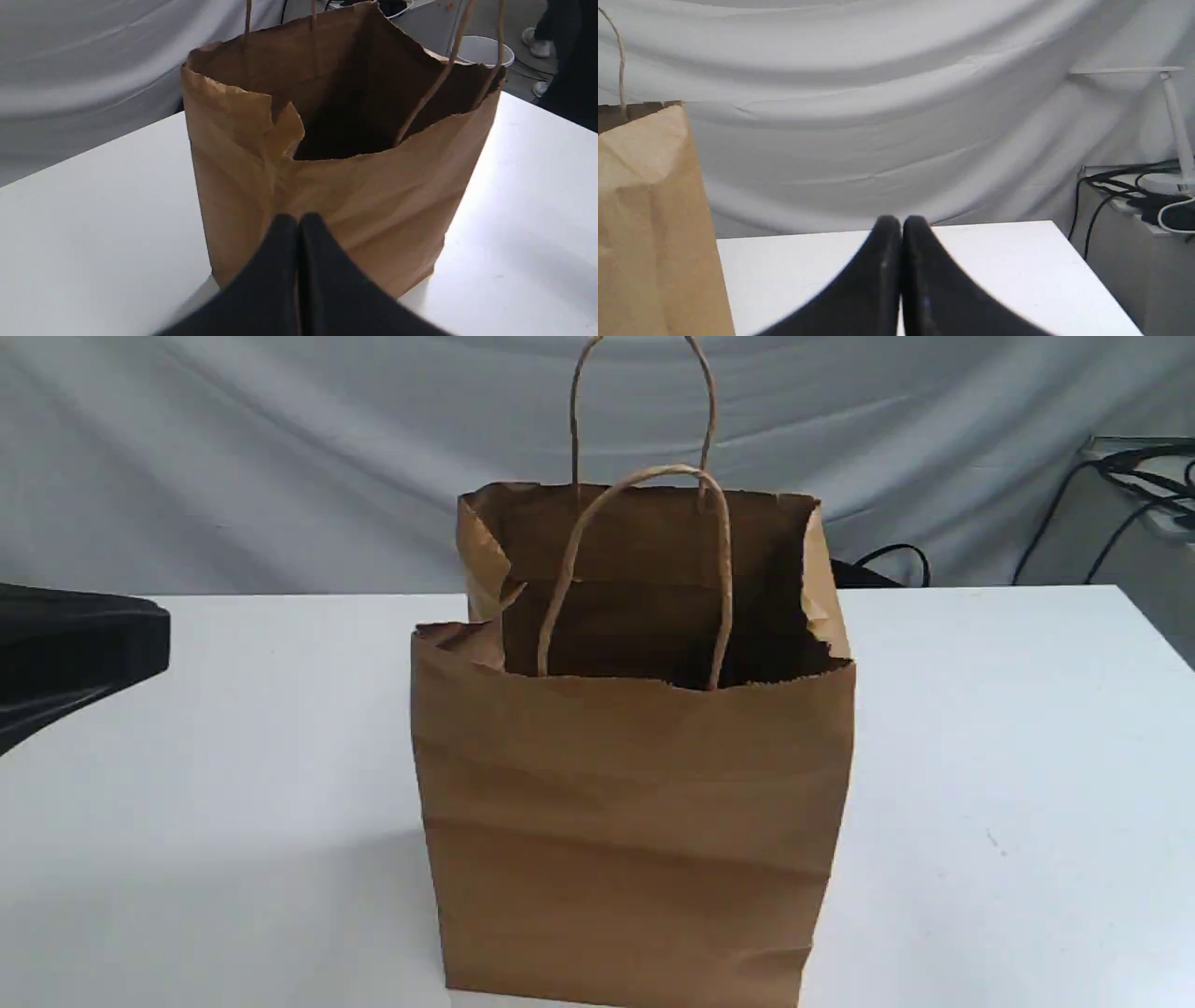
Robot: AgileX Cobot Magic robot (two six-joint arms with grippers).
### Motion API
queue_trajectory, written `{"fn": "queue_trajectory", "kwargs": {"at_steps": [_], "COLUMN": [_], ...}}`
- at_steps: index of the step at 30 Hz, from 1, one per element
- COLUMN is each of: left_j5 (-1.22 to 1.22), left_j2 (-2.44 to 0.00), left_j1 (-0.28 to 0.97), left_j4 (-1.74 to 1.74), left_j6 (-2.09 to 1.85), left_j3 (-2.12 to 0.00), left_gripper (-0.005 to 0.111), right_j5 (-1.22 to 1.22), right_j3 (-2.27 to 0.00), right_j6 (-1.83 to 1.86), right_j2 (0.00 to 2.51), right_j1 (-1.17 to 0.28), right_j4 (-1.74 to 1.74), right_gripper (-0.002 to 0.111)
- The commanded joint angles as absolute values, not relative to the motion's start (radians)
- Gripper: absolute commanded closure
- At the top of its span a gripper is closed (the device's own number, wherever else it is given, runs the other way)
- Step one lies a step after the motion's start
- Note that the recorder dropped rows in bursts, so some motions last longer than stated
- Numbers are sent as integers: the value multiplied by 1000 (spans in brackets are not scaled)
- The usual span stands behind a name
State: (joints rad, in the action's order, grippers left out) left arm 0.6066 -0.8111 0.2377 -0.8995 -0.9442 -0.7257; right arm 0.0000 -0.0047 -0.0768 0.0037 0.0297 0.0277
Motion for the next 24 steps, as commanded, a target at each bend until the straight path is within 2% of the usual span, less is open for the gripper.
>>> {"fn": "queue_trajectory", "kwargs": {"at_steps": [1, 5, 12, 24], "left_j5": [607, 607, 607, 607], "left_j2": [-807, -807, -807, -807], "left_j1": [244, 244, 244, 244], "left_j4": [-902, -902, -902, -902], "left_j6": [-943, -943, -943, -943], "left_j3": [-724, -724, -724, -724], "left_gripper": [107, 107, 107, 107], "right_j5": [-13, -5, 147, 170], "right_j3": [0, 0, 0, 0], "right_j6": [-166, -157, -157, -157], "right_j2": [0, 0, 0, 0], "right_j1": [29, 29, 29, 29], "right_j4": [157, 159, 159, 90], "right_gripper": [108, 108, 108, 108]}}
